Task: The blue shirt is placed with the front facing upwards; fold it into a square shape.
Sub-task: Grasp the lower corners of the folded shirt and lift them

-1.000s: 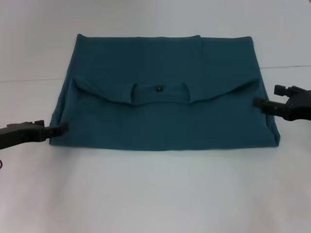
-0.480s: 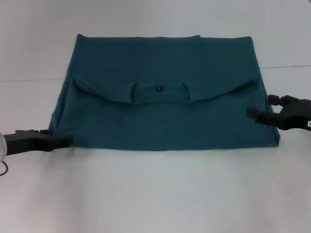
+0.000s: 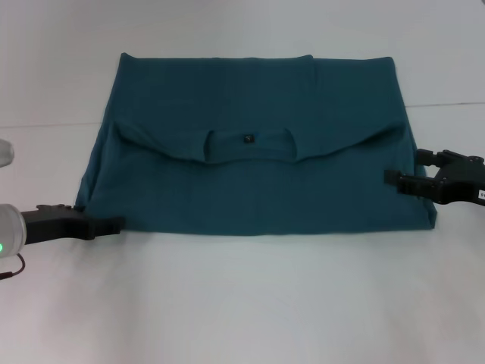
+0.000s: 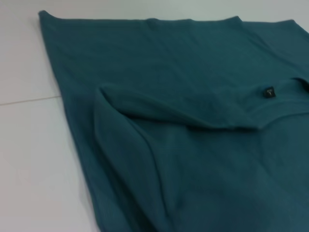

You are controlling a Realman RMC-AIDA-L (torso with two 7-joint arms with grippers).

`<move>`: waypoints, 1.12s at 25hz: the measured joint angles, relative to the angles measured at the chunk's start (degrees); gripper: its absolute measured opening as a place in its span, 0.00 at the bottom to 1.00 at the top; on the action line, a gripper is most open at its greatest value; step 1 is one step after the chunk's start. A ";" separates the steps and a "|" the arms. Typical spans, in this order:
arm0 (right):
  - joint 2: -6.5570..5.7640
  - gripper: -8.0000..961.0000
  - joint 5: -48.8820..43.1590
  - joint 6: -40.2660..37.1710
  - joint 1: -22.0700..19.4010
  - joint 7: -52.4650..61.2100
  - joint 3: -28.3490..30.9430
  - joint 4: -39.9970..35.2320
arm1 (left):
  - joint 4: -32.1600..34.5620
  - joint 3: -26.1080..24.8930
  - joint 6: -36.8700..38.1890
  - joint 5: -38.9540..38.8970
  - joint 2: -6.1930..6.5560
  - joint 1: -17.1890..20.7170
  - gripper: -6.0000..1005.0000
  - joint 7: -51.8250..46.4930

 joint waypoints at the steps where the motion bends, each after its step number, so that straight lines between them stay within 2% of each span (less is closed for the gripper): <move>1: 0.00 0.94 -0.01 0.00 0.06 0.05 0.00 0.00 | -0.36 0.69 -0.60 0.02 -0.07 -0.13 0.85 0.00; 15: 0.00 0.94 0.04 0.00 0.26 0.16 0.04 -0.03 | -3.78 1.34 -6.25 1.37 -0.05 -1.59 0.85 -0.55; 21: 0.00 0.94 0.09 -0.02 0.42 0.16 0.03 -0.03 | -3.75 1.28 -6.30 1.42 0.06 -1.56 0.65 -0.36; 28: 0.00 0.94 0.14 -0.07 0.21 0.16 0.15 -0.03 | -3.65 1.36 -6.33 1.42 0.01 -1.34 0.30 -0.05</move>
